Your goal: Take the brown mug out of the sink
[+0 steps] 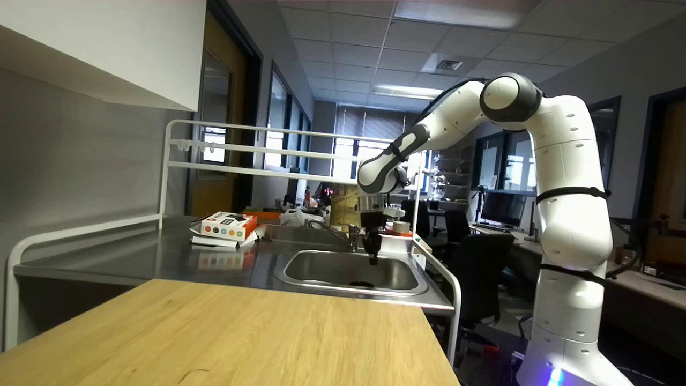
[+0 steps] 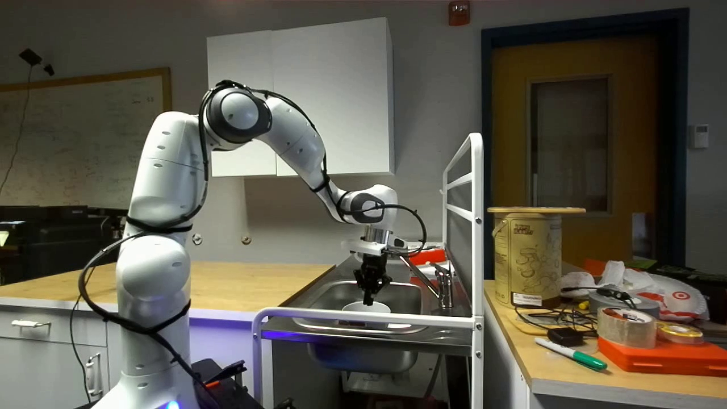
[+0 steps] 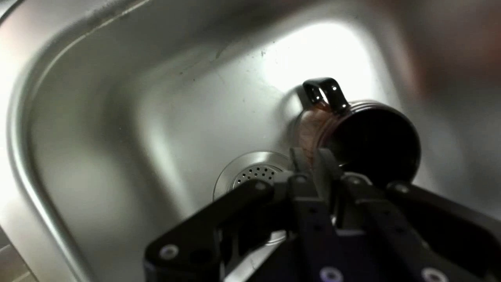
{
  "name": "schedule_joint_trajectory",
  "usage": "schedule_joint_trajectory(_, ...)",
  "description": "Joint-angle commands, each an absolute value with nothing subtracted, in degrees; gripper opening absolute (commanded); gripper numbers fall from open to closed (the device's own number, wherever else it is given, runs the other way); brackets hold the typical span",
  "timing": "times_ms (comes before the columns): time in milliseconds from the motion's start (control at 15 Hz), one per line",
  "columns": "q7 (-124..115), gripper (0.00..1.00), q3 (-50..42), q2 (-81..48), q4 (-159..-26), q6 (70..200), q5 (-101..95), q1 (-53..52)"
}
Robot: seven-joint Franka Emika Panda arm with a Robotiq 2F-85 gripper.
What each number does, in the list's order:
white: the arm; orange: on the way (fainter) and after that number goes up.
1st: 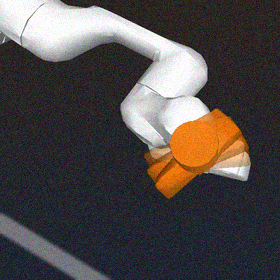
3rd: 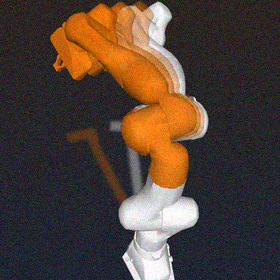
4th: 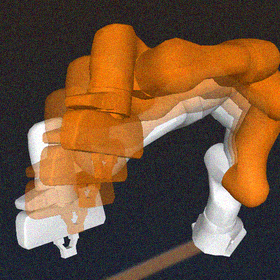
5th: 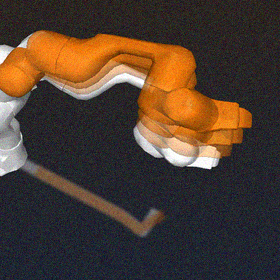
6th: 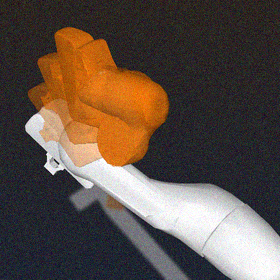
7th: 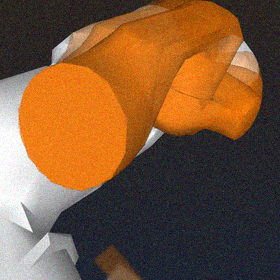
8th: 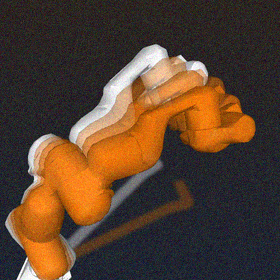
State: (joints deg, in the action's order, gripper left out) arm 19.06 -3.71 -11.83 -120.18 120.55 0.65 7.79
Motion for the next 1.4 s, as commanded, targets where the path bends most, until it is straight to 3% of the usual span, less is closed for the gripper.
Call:
schedule_joint_trajectory(0, 20.9, 0.43, -3.1, -11.2, -118.1, 117.1, 3.2, 7.8)
schedule_joint_trajectory(467, 20.3, 0.96, -1.3, -14.1, -117.7, 115.7, 2.4, 5.6)
schedule_joint_trajectory(533, 20.3, 0.99, -1.2, -14.9, -117.9, 115.5, 2.1, 5.4)
schedule_joint_trajectory(1067, 20.5, 1.00, -1.1, -19.1, -119.8, 115.8, 0.6, 5.4)
schedule_joint_trajectory(1133, 20.5, 0.96, -1.2, -19.6, -119.9, 116.0, 0.4, 5.5)
schedule_joint_trajectory(1200, 20.4, 0.75, -1.3, -20.0, -120.0, 116.2, 0.1, 5.6)
schedule_joint_trajectory(1333, 20.4, 0.70, -1.4, -20.6, -120.2, 116.4, -0.7, 5.7)
